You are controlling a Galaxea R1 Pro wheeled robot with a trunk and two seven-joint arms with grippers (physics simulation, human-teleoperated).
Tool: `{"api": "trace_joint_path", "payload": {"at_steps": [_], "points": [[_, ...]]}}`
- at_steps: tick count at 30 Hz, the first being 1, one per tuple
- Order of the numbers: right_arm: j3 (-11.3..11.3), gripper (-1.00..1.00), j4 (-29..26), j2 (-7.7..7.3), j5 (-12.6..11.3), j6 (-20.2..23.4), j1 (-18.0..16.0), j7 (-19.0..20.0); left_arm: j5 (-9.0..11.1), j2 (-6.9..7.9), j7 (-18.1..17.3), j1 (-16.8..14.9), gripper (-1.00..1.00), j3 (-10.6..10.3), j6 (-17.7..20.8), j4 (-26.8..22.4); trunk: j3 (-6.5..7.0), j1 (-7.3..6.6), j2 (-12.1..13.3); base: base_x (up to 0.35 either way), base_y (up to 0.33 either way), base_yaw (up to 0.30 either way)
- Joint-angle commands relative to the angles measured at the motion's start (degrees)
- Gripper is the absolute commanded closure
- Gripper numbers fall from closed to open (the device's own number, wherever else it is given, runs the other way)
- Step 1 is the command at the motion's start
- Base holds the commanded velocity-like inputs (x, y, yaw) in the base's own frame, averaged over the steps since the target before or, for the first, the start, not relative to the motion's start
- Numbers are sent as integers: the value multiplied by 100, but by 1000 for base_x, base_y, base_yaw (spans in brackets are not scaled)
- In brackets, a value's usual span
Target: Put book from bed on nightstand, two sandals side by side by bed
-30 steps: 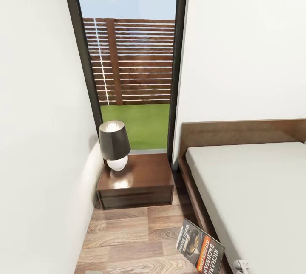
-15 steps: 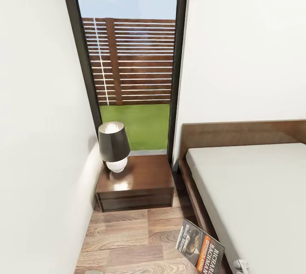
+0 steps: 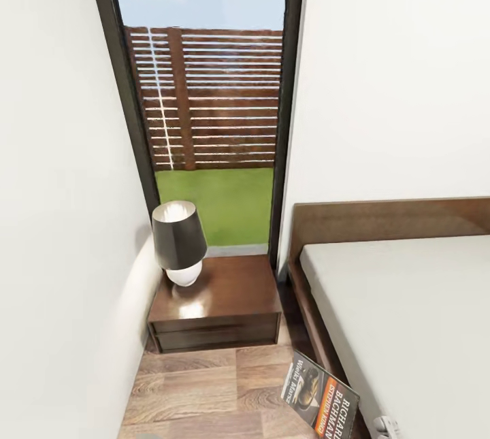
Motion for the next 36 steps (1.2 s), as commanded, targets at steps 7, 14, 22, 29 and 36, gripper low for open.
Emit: {"api": "trace_joint_path", "payload": {"at_steps": [7,14,22,29,36], "points": [[1,100,1,-1,-46,40,-4,27,-61,-9,-12,-5,-100,35,-46,5,2,4,-6,305,0,123],[1,100,1,-3,-46,40,-4,36,-61,-10,-12,-5,-100,35,-46,5,7,4,-6,73,0,212],[1,100,1,-3,-46,40,-4,48,-61,-10,-10,-5,-100,35,-46,5,8,4,-6,64,0,26],[1,100,1,-1,-46,40,-4,53,-61,-10,-9,-5,-100,35,-46,5,8,4,-6,297,0,1],[1,100,1,-2,-46,40,-4,55,-61,-10,-14,-5,-100,35,-46,8,8,4,-6,315,0,0]]}}
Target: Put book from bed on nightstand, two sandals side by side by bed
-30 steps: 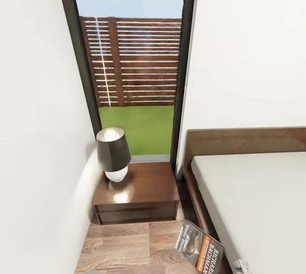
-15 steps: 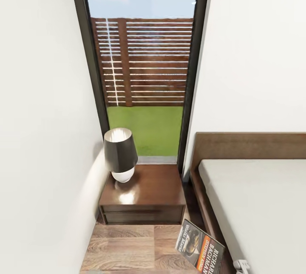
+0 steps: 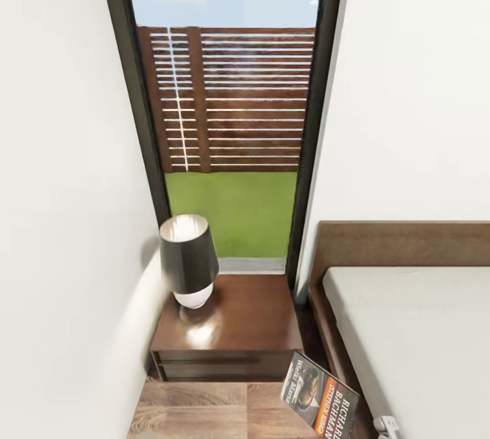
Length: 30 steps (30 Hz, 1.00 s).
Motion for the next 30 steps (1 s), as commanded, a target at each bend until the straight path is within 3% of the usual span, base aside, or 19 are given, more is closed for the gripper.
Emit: {"api": "trace_joint_path", "payload": {"at_steps": [1,30], "points": [[0,100,1,-2,-48,40,-4,19,-61,0,-10,-5,-100,35,-46,5,-8,4,-6,315,0,0],[0,100,1,-2,-48,36,-4,31,-79,0,-16,-5,-100,35,-46,5,-8,4,-6,315,0,0]]}}
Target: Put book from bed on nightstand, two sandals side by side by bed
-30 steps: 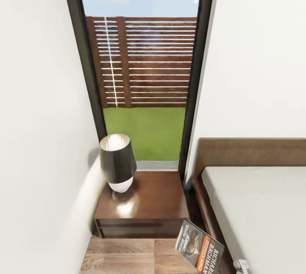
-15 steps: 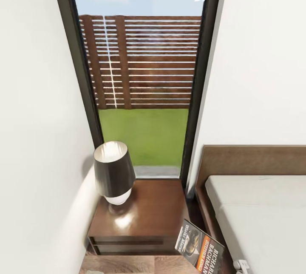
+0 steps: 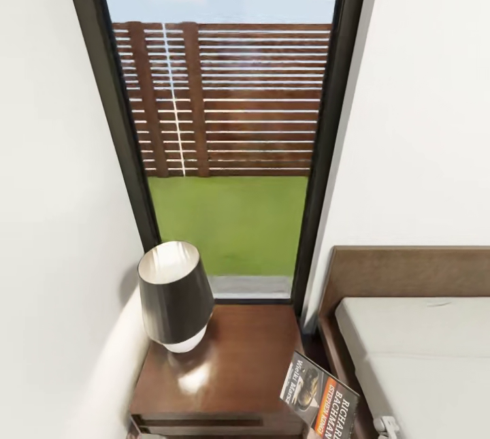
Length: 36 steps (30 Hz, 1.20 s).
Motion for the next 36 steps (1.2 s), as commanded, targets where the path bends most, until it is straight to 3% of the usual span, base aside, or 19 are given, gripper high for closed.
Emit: {"api": "trace_joint_path", "payload": {"at_steps": [1,13,22,28,30,31,32,35,36], "points": [[-5,100,0,-2,-52,41,-4,19,-61,0,-11,-5,-100,35,-46,4,-8,4,-6,316,0,0],[-5,100,0,-2,-52,36,-4,24,-61,0,-11,-5,-100,35,-46,3,-8,4,-6,305,0,0],[-5,100,0,-3,-52,43,-4,25,-57,8,-90,-5,-100,32,-46,-6,-8,4,-6,50,0,0],[-5,100,0,-3,-52,43,-4,25,-39,44,-1133,-42,-100,52,142,-270,-8,4,-6,1,0,0],[-5,100,0,-3,-52,43,-4,25,-24,56,-1434,-64,-100,61,389,-510,-8,4,-6,0,0,0],[-5,100,0,-3,-52,43,-4,19,14,70,-1752,-81,-100,84,855,-977,-8,4,-6,0,0,0],[-5,100,0,-3,-52,43,-4,16,39,72,-1809,-84,-100,93,972,-1096,-8,4,-6,0,0,0],[-5,100,0,-3,-52,43,-4,1,373,77,-1956,-90,-100,272,1372,-1490,-8,4,-6,0,0,0],[-5,100,0,-3,-52,43,-4,-3,580,78,-1971,-90,-100,375,1449,-1570,-8,4,-6,0,0,0]]}}
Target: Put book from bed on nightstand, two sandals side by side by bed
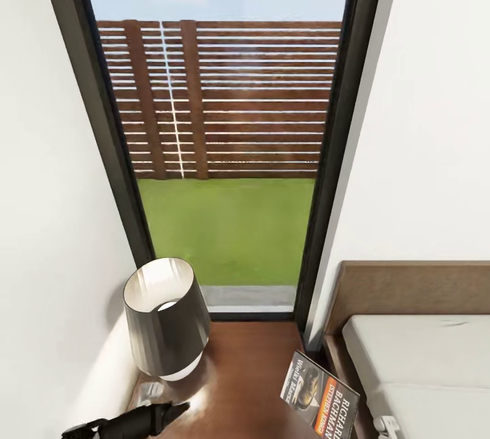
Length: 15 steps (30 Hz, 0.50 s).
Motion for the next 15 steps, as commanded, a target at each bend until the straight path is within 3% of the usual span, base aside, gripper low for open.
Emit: {"api": "trace_joint_path", "payload": {"at_steps": [1,3,6,10,15], "points": [[6,100,2,-2,-43,40,-4,16,172,-3,-48,-5,-100,129,111,-64,-9,1,-7,0,0,0],[6,100,2,-2,-43,40,-4,15,483,13,-64,-7,-100,218,170,-165,-9,1,-7,0,0,0],[6,100,2,-5,-43,40,-4,14,719,112,-51,-7,-100,335,196,-231,-9,1,-7,0,0,0],[-3,100,2,-10,-43,74,-4,22,806,143,-34,3,-100,679,181,-206,-9,1,-7,0,0,0],[-38,100,-62,-16,-58,271,-4,58,788,124,-19,21,-100,822,90,-70,-9,1,-7,0,0,0]]}}
